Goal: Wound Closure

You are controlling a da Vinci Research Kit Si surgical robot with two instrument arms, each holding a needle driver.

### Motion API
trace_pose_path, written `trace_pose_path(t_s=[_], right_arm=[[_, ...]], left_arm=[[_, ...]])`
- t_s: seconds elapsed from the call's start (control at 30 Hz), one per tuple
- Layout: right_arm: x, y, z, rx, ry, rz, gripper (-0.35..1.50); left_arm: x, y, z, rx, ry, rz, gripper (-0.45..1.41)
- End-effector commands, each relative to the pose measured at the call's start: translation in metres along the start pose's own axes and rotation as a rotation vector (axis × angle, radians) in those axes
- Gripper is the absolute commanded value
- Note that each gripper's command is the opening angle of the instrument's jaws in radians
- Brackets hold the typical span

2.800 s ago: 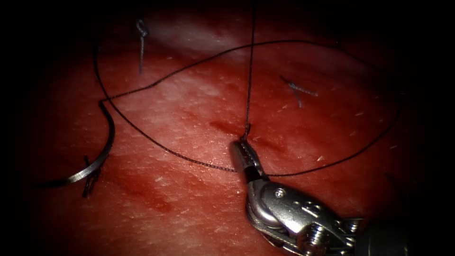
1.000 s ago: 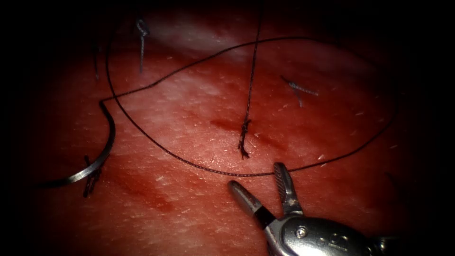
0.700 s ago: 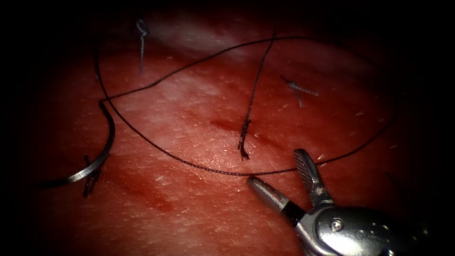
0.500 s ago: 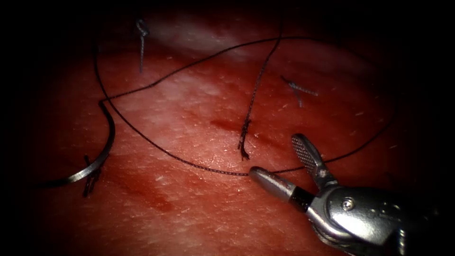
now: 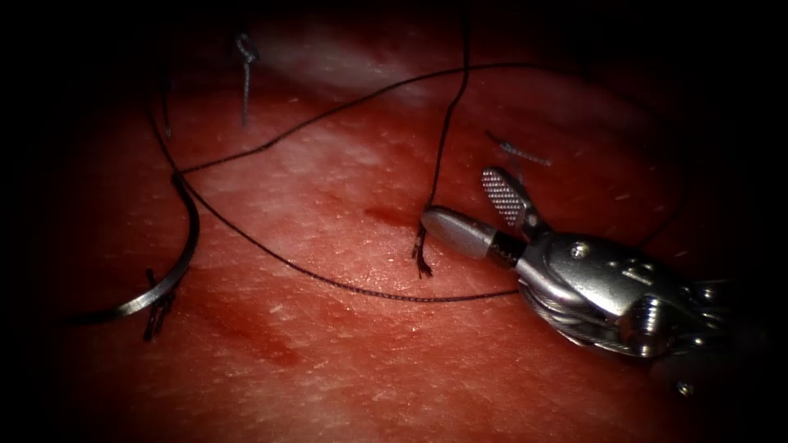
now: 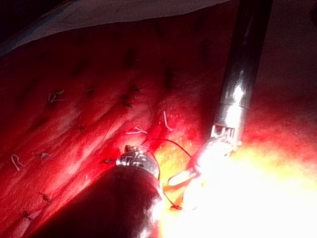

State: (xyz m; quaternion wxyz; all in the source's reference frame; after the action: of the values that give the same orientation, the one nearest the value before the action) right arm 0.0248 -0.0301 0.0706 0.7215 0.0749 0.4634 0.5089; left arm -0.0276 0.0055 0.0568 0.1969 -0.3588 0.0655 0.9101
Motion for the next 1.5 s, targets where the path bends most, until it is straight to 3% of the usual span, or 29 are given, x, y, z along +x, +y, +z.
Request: trace_pose_path(t_s=[0.03,0.27,0.43,0.9,1.0,1.03,1.07,1.1,1.2,1.33,1.4,1.43,1.47,1.5], right_arm=[[-0.0002,0.0001,0.0021,0.009,-0.008,0.004,1.31],[-0.0002,0.0005,0.0045,0.055,-0.020,-0.015,1.30],[-0.0008,-0.0007,0.0066,0.067,-0.039,-0.034,1.31],[-0.0005,-0.0002,0.0077,0.033,-0.056,-0.085,1.23],[-0.0005,-0.0002,0.0077,0.034,-0.056,-0.091,0.99],[-0.0005,-0.0004,0.0077,0.028,-0.067,-0.098,0.02],[-0.0005,-0.0004,0.0077,0.028,-0.067,-0.098,0.02],[-0.0004,-0.0004,0.0076,0.009,-0.071,-0.099,-0.35],[0.0000,-0.0002,0.0074,-0.107,-0.083,-0.055,-0.35],[0.0011,0.0001,0.0068,-0.116,-0.017,-0.033,-0.35],[0.0022,0.0003,0.0063,-0.079,0.056,-0.125,-0.35],[0.0025,0.0004,0.0061,-0.076,0.066,-0.122,-0.11],[0.0031,0.0005,0.0053,-0.065,0.063,-0.116,0.78],[0.0033,0.0007,0.0044,-0.075,0.061,-0.114,0.99]], left_arm=[[0.0007,0.0004,0.0002,0.004,0.000,0.008,-0.45],[0.0020,0.0010,-0.0011,0.005,0.005,0.021,-0.45],[0.0025,0.0012,-0.0012,0.007,0.006,0.023,-0.45],[0.0028,0.0020,-0.0016,0.008,0.006,0.030,-0.45],[0.0029,0.0022,-0.0017,0.008,0.006,0.036,-0.45],[0.0030,0.0023,-0.0017,0.009,0.005,0.035,-0.45],[0.0030,0.0023,-0.0017,0.009,0.005,0.035,-0.45],[0.0030,0.0024,-0.0018,0.009,0.005,0.035,-0.45],[0.0031,0.0026,-0.0019,0.009,0.006,0.036,-0.45],[0.0030,0.0030,-0.0022,0.008,0.007,0.038,-0.45],[0.0030,0.0032,-0.0024,0.008,0.007,0.039,-0.45],[0.0030,0.0033,-0.0023,0.009,0.007,0.039,-0.45],[0.0030,0.0034,-0.0020,0.012,0.006,0.039,-0.45],[0.0030,0.0035,-0.0019,0.014,0.006,0.040,-0.45]])
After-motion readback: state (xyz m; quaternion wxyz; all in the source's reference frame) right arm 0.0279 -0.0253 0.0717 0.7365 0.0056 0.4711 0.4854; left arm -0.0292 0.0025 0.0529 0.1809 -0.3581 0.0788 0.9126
